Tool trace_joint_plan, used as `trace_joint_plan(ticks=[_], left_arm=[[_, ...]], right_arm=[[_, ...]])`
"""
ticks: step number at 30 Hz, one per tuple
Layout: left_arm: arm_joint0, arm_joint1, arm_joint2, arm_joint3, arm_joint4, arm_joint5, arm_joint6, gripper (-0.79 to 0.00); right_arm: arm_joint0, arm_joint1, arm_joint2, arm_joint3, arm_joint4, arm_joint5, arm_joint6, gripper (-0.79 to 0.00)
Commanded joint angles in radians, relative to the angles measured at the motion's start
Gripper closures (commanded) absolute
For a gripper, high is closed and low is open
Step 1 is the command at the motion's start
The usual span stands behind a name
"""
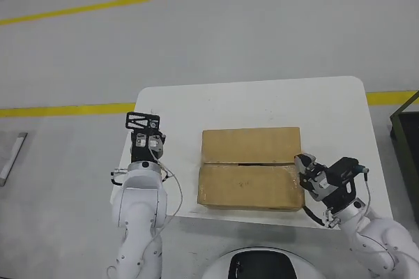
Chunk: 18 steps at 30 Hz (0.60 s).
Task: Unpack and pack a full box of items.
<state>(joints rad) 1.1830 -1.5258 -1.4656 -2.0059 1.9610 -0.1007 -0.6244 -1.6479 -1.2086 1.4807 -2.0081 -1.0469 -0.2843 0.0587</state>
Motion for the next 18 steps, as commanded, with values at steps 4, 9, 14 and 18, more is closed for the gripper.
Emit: trace_joint_plan(ticks=[4,9,14,18], left_arm=[[-0.010,0.004,-0.041,0.032,-0.014,0.029,0.005,-0.028],[-0.012,0.007,-0.052,0.062,-0.001,0.037,0.007,-0.083],[-0.004,0.011,-0.069,0.075,0.010,0.051,0.003,-0.074],[-0.001,0.014,-0.087,0.096,0.020,0.075,0.007,0.000]], right_arm=[[0.013,-0.001,-0.015,0.015,-0.010,0.011,0.016,0.000],[0.015,-0.001,-0.017,0.016,-0.009,0.016,0.022,0.000],[0.014,-0.001,-0.018,0.020,-0.015,0.021,0.024,0.000],[0.010,-0.001,-0.018,0.018,-0.013,0.025,0.025,0.000]])
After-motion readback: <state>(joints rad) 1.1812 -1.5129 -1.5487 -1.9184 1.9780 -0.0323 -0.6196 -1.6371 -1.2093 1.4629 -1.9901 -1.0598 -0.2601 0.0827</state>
